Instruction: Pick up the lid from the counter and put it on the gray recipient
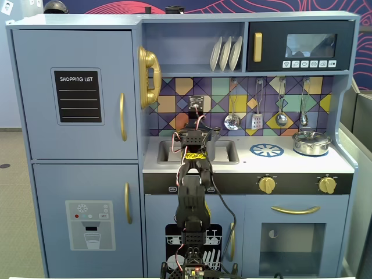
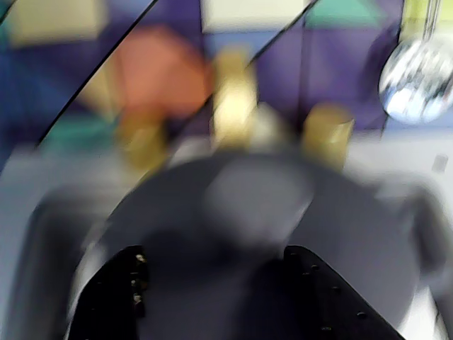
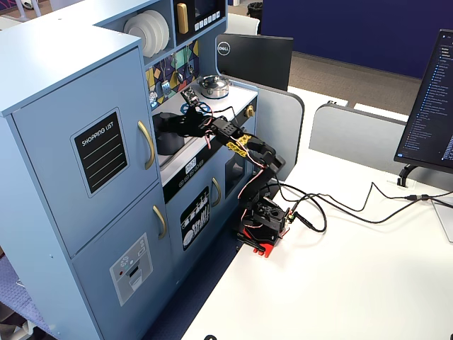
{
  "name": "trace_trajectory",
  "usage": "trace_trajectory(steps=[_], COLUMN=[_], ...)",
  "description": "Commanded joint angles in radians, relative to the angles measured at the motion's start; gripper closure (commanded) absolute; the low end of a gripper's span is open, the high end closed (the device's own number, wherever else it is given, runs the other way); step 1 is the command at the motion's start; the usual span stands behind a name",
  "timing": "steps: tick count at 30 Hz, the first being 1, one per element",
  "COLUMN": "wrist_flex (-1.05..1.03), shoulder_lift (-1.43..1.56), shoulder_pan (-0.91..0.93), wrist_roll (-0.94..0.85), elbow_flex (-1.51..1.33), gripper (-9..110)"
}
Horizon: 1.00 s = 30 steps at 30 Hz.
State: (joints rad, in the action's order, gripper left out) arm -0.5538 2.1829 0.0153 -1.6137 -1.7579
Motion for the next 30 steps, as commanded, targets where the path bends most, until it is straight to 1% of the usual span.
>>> trace_trajectory(steps=[1,4,6,8,11,15,19,22,24,25,30], wrist_flex=[-0.304,-0.598,-0.704,-0.687,-0.555,-0.379,-0.328,-0.345,-0.393,-0.422,-0.623], shoulder_lift=[0.225,0.393,0.486,0.589,0.710,0.850,0.959,0.982,0.977,0.966,0.994], shoulder_pan=[-0.012,-0.040,-0.044,-0.060,-0.077,-0.071,-0.080,-0.104,-0.115,-0.114,-0.074], wrist_roll=[0.012,0.009,-0.014,0.009,0.043,0.124,0.212,0.239,0.314,0.324,0.242], elbow_flex=[0.066,0.054,-0.023,-0.169,-0.451,-0.810,-1.077,-1.195,-1.207,-1.209,-1.239], gripper=[84,87,90,95,101,101,101,101,101,101,101])
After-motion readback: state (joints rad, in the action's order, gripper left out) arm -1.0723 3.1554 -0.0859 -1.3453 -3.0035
